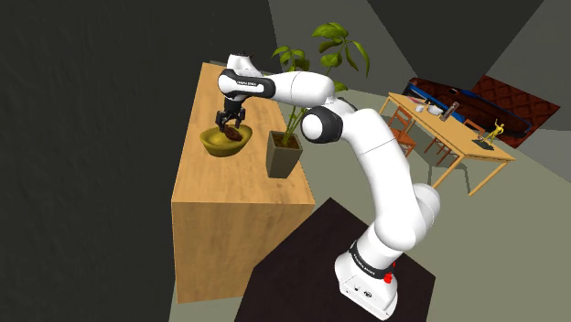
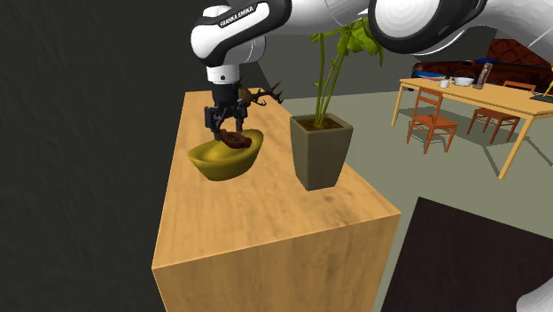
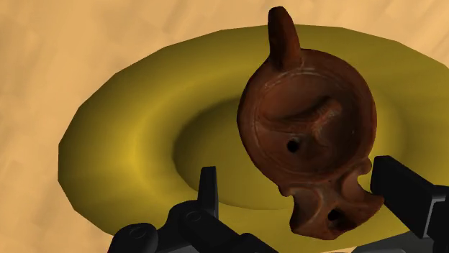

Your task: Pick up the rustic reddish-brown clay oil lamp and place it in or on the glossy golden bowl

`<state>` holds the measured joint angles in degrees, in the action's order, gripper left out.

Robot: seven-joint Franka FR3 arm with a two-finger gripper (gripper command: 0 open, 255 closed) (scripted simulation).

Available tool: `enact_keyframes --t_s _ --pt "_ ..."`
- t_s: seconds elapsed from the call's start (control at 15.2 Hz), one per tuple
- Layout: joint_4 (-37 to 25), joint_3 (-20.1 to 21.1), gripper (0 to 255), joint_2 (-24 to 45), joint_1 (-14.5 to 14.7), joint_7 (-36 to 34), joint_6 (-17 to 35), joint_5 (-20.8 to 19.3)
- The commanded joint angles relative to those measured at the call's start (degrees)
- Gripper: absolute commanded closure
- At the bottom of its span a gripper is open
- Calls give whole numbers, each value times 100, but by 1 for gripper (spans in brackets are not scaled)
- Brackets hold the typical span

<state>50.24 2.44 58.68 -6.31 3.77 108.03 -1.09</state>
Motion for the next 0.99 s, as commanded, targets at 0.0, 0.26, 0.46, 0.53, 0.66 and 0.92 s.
enact_keyframes --t_s 0.0,0.26,0.46,0.53,0.66,0.92 --pt "0 0 0 0 0 0 0 0" --pt "-222 2 0 -91 0 2 -313 2" --pt "-514 2 0 -121 2 5 -634 4" --pt "-520 2 0 -118 2 5 -637 4" --pt "-523 2 0 -116 2 5 -638 4" --pt "-523 2 0 -116 2 5 -638 4"
